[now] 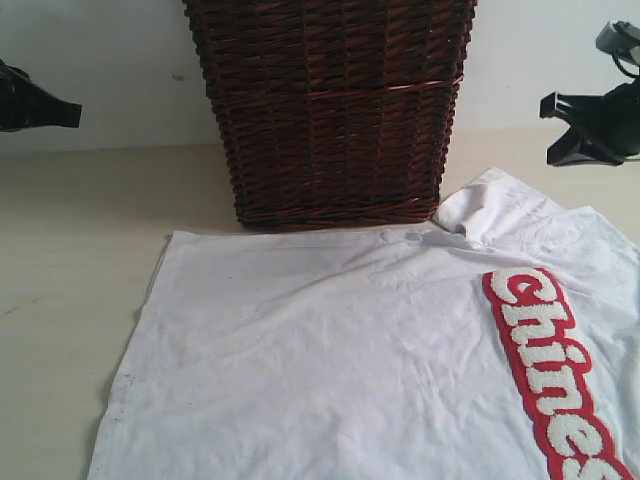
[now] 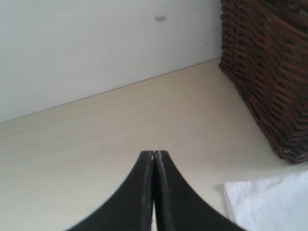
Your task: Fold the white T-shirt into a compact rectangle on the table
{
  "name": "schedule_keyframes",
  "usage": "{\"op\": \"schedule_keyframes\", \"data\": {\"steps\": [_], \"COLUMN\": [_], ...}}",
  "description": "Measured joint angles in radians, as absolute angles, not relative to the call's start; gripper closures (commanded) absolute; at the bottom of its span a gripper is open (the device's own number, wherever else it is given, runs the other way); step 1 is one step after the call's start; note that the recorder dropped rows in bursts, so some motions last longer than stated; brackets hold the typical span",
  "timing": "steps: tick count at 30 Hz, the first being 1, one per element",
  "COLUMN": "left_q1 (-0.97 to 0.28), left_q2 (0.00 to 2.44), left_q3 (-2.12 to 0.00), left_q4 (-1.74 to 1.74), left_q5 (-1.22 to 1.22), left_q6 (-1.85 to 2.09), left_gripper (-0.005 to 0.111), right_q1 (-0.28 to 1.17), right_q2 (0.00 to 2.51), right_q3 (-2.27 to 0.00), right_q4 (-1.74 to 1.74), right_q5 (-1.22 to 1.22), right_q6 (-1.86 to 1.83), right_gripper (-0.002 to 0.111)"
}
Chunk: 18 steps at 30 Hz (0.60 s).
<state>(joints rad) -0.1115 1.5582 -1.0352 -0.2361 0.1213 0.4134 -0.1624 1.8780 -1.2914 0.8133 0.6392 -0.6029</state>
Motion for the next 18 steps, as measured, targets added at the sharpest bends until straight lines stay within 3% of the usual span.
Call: {"op": "schedule_keyframes", "data": {"steps": [8,18], "left_q1": [-0.112,-0.088], "left_q2": [1.560,1.560], "left_q3": [-1.053,-1.088], "left_q4": [-0.236,-0.236], "left_q5": [0.100,0.110], "left_q6": [0.419,0.421], "left_gripper": [0.107,0.107], "right_q1": [-0.052,0.082], "right_q2": [1.944,2.175], "right_q3": [-1.355,-1.657], "right_q4": [1.048,1.064], "right_q5": [0.470,0.529], "right_q6": [-0.753,-0.685], "right_gripper": [0.108,0.108]}}
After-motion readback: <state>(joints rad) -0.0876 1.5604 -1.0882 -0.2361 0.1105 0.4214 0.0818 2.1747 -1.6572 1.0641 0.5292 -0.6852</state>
